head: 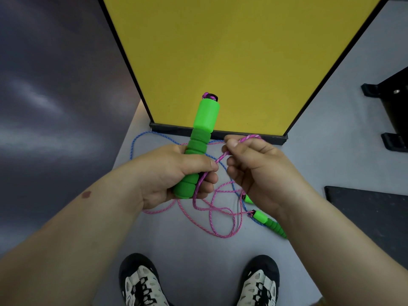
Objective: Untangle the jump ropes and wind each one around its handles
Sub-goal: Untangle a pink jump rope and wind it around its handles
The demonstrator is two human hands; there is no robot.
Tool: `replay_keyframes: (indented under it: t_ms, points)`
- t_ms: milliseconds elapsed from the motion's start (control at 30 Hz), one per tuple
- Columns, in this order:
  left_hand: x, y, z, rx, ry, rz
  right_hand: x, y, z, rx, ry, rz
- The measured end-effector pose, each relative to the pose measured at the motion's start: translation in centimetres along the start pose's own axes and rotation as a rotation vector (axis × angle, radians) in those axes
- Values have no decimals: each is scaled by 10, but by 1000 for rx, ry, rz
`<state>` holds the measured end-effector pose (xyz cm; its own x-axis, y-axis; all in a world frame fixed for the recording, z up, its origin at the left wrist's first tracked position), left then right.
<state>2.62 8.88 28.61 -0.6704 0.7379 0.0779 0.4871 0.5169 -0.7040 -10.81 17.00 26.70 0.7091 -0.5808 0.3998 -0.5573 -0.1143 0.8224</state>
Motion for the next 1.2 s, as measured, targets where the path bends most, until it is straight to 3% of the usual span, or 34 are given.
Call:
replay_keyframes:
  t_ms: [167,267,467,567,1000,1200]
  points:
    - [1,0,0,1,16,-8,-18,8,10,-69,-171,103]
    - [1,0,0,8,19,0,-20,5,11,-51,-185,134]
    - [0,-1,0,16,14,-2,3,-7,-2,94,99,21]
    - [0,-1,-1,16,16,-2,8,-8,-5,81,147,-49]
    - [1,-1,0,6,20,13,-19,6,10,-38,-190,145]
    - [2,-1,-1,13,17,5,-2,-1,1,63,5,114]
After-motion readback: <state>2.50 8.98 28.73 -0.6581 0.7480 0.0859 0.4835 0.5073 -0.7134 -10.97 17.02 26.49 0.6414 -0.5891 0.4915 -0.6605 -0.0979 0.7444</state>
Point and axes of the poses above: each hand's wrist, its own z-axis towards the middle knuckle, its own x-axis out of the palm, y = z × x, the point moved 4 cm from there along z, towards the middle knuckle, and after that the axes turned 4 degrees about -x, right-handed, at the moved point
